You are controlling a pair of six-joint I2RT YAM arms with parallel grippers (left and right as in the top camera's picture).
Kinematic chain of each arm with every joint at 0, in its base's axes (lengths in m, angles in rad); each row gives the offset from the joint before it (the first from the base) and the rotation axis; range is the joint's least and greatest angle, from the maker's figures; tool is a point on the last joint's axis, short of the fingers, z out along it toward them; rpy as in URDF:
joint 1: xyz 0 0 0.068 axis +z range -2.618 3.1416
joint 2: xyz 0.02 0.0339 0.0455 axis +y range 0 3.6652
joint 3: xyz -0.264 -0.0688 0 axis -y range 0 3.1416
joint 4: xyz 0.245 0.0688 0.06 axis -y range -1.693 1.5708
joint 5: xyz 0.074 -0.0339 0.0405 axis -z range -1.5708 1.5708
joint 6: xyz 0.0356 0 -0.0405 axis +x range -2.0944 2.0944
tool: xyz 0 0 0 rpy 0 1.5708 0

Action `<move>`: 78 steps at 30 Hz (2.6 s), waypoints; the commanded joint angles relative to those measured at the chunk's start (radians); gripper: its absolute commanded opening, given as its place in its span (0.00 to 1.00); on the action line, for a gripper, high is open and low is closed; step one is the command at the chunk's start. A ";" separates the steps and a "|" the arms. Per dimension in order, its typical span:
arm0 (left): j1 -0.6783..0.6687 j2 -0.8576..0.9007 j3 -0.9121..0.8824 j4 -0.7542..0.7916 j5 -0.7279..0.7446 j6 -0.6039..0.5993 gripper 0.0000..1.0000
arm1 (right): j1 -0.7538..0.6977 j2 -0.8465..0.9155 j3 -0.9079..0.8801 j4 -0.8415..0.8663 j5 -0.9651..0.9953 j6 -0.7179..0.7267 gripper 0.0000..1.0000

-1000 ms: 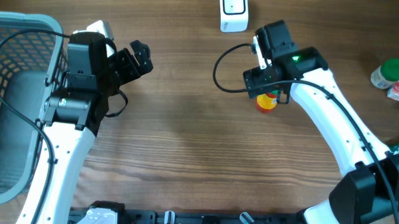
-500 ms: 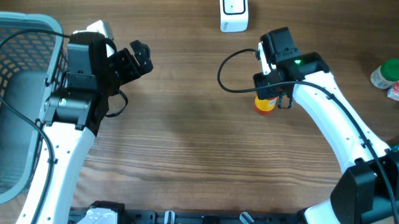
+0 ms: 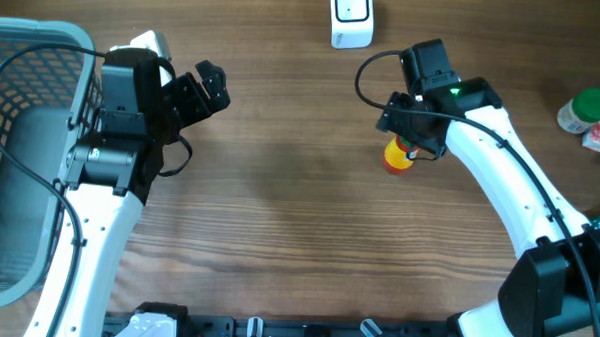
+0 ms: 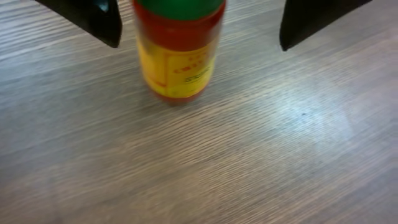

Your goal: Scan the item barcode

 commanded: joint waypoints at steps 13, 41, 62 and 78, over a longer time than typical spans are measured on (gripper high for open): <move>0.006 0.004 0.003 0.003 -0.010 0.019 1.00 | 0.001 -0.019 -0.101 -0.014 0.031 -0.467 0.84; 0.006 0.004 0.003 0.003 -0.010 0.019 1.00 | 0.001 -0.032 -0.045 0.005 -0.317 0.241 0.80; 0.006 0.004 0.003 0.003 -0.010 0.019 1.00 | -0.351 -0.200 -0.035 -0.006 -0.261 0.211 1.00; 0.006 0.004 0.003 0.003 -0.010 0.019 1.00 | -0.397 0.396 -0.035 -0.024 -1.116 -0.074 1.00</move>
